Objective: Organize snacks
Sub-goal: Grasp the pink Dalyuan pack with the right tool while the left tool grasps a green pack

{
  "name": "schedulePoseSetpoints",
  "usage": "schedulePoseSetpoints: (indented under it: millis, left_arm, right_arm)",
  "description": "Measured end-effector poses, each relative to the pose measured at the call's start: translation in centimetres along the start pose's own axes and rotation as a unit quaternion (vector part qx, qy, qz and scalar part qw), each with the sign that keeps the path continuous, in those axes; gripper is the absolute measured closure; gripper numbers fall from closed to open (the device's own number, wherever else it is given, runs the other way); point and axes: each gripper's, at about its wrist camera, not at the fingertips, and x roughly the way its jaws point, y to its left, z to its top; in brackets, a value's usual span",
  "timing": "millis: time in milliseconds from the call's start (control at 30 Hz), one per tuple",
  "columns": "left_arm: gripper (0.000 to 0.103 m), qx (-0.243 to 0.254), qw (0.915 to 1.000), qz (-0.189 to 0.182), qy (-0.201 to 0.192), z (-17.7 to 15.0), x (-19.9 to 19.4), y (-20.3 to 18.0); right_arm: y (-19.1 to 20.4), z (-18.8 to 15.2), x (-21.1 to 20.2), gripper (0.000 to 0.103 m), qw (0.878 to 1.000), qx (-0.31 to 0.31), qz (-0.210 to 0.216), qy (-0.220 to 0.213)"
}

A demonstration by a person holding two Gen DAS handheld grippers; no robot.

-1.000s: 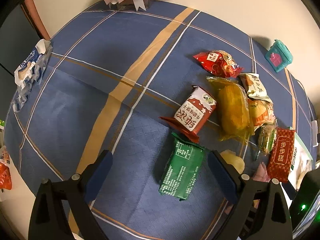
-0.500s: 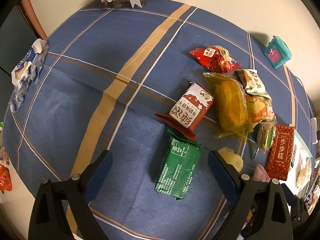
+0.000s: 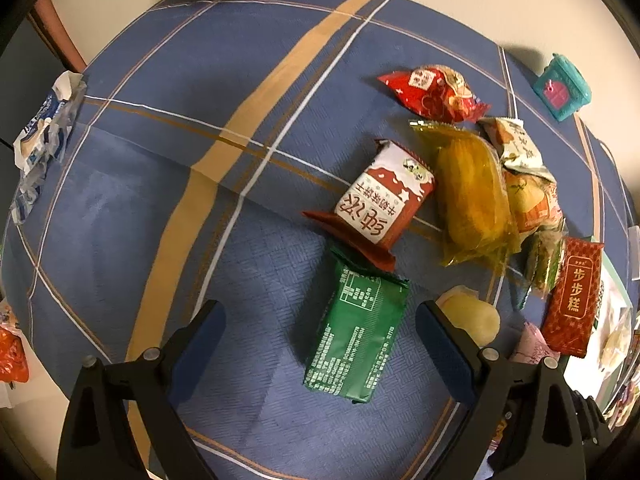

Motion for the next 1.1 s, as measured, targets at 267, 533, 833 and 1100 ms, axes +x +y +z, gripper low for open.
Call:
schedulePoseSetpoints:
  millis: [267,533,833,1100]
  left_arm:
    - [0.007,0.009,0.9999,-0.001,0.012,-0.2,1.2,-1.0]
    - [0.007,0.006,0.9994,0.000,0.035,-0.4,4.1,-1.9]
    - [0.008,0.015,0.9991,0.020,0.033,-0.7,5.9,-3.2]
    - [0.034,0.003,0.9997,0.018,0.015,0.2,4.6,-3.3]
  right_arm:
    - [2.2,0.5,-0.4,0.025,0.999,-0.021,0.026,-0.020]
    - [2.9,0.1,1.6,0.027,0.999,-0.031,-0.022,0.003]
    - [5.0,-1.2,2.8,0.027,0.998,-0.044,-0.035,-0.007]
    - [3.6,-2.8,1.2,0.038,0.998,-0.039,-0.031,-0.024]
